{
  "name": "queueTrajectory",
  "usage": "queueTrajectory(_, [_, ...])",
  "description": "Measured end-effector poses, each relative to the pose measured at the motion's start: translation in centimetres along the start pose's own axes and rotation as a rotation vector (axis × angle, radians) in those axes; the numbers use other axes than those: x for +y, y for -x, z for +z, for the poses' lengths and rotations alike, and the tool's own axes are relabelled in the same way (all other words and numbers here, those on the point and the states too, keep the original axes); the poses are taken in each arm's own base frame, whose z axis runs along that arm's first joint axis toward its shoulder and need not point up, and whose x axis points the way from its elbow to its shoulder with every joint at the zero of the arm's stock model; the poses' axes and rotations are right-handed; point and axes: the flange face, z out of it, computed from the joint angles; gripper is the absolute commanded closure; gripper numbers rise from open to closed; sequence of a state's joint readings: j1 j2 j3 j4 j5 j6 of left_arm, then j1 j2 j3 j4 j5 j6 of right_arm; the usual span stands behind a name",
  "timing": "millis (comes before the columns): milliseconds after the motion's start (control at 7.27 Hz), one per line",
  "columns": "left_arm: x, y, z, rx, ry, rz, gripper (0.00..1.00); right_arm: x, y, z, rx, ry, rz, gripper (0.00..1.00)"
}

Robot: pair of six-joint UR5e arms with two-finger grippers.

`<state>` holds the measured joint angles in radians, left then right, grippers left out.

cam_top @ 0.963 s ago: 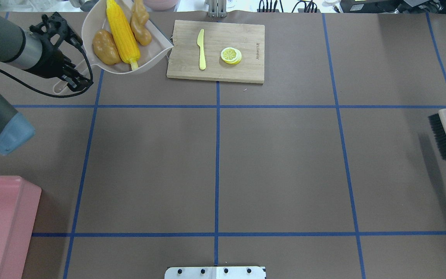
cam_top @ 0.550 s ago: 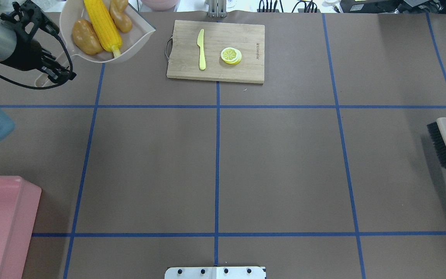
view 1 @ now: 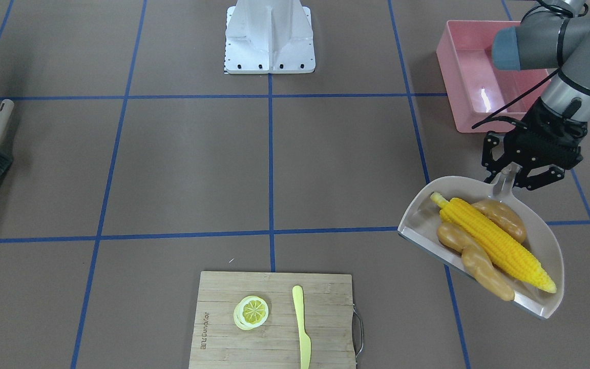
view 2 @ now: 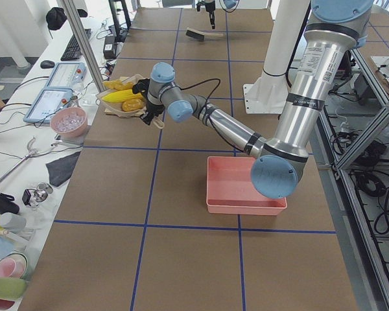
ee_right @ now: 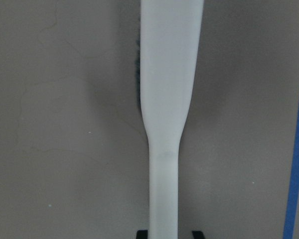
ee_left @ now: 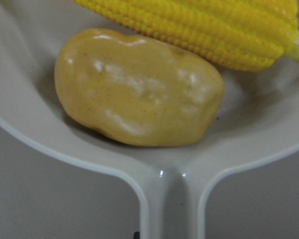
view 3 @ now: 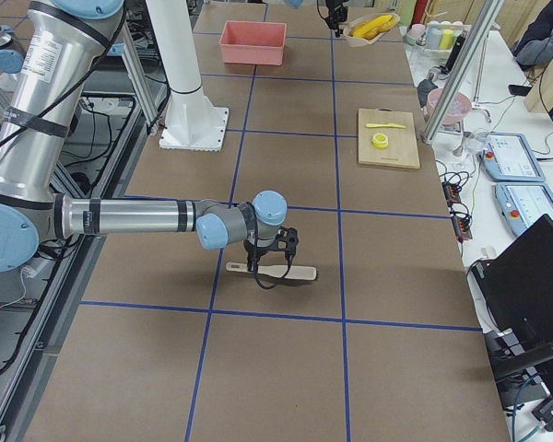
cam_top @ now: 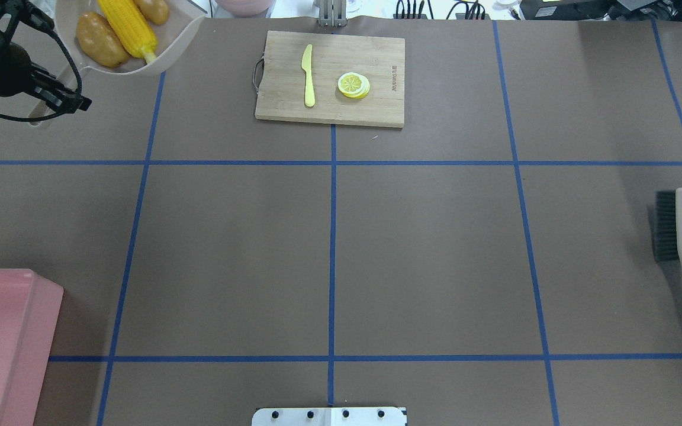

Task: Sweep and dump trash into bin
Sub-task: 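Carry the loaded dustpan with the left gripper toward the pink bin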

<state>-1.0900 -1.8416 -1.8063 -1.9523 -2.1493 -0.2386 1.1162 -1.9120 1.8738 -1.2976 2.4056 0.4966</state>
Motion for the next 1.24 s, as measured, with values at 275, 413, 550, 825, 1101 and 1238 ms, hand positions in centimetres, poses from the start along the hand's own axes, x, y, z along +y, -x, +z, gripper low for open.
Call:
queueTrajectory(275, [0.6, 0.5, -0.4, 0.002, 0.002, -0.019, 1.00, -0.9, 0.9, -0.3, 0.003, -0.013, -0.013, 0.01])
queueTrajectory(413, [0.6, 0.5, -0.7, 0.002, -0.002, -0.045, 1.00, -1.3, 1.2, -0.5, 0.001, -0.017, -0.018, 0.01])
queueTrajectory(550, [0.8, 0.2, -1.4, 0.004, -0.009, -0.104, 1.00, -1.5, 1.4, -0.5, 0.000, -0.019, -0.020, 0.01])
queueTrajectory(825, [2.9, -0.5, -3.3, 0.007, -0.001, -0.199, 1.00, -1.5, 1.4, -0.5, 0.000, -0.019, -0.020, 0.01])
queueTrajectory(1101, [5.2, 0.3, -6.9, -0.008, 0.052, -0.293, 1.00, -1.6, 1.5, -0.5, 0.002, -0.015, -0.015, 0.01])
queueTrajectory(1238, [6.2, 0.5, -8.5, -0.019, 0.070, -0.329, 1.00, -1.8, 1.8, -0.7, 0.002, -0.009, -0.010, 0.01])
